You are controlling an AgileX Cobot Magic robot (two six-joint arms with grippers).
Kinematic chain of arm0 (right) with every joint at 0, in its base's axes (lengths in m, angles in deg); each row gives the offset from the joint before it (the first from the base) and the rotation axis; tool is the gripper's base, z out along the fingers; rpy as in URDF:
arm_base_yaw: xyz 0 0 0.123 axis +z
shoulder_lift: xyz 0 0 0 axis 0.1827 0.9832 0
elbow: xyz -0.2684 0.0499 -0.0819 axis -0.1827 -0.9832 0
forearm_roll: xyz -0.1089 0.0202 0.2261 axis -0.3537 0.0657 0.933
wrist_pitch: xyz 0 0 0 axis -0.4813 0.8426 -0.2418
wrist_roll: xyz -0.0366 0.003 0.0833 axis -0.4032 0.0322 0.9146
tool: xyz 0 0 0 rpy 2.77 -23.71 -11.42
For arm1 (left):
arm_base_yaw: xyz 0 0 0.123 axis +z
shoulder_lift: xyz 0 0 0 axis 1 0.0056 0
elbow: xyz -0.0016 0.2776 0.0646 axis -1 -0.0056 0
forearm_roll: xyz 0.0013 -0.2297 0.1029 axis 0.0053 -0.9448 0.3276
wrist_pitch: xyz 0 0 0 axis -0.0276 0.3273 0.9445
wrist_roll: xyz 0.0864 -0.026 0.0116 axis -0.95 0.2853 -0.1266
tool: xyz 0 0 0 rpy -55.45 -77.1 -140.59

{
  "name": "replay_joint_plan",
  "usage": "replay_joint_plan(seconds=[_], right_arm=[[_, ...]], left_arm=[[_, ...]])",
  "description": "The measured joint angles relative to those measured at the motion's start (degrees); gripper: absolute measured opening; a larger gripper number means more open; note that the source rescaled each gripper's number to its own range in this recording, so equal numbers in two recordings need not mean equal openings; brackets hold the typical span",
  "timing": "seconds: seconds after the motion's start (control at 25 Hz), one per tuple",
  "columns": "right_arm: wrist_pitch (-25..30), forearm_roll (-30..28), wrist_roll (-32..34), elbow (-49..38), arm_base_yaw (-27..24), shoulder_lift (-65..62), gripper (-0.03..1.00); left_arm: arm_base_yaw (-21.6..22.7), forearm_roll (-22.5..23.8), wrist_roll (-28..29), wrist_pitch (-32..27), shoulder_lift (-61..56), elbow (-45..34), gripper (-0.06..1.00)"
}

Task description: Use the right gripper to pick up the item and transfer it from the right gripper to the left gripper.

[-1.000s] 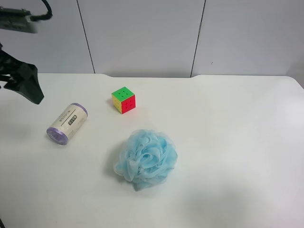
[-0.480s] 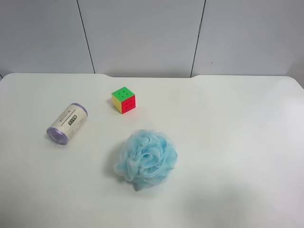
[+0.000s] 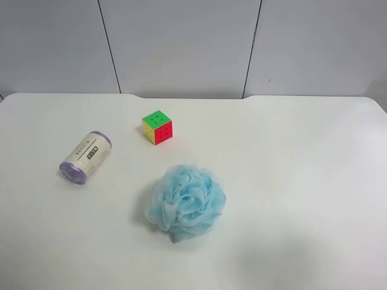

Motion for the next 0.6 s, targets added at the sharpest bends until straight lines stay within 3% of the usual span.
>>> replay_joint_plan(seconds=[0.28,0.6], right_arm=[[0.0,0.0,0.0,0.0,0.0,0.0,1.0],[0.0,0.0,0.0,0.0,0.0,0.0,1.0]], left_arm=[[0.0,0.0,0.8,0.0,-9.3,-1.5,0.98],[0.0,0.0,3.7,-0.1,-23.3,-14.1,0.98]])
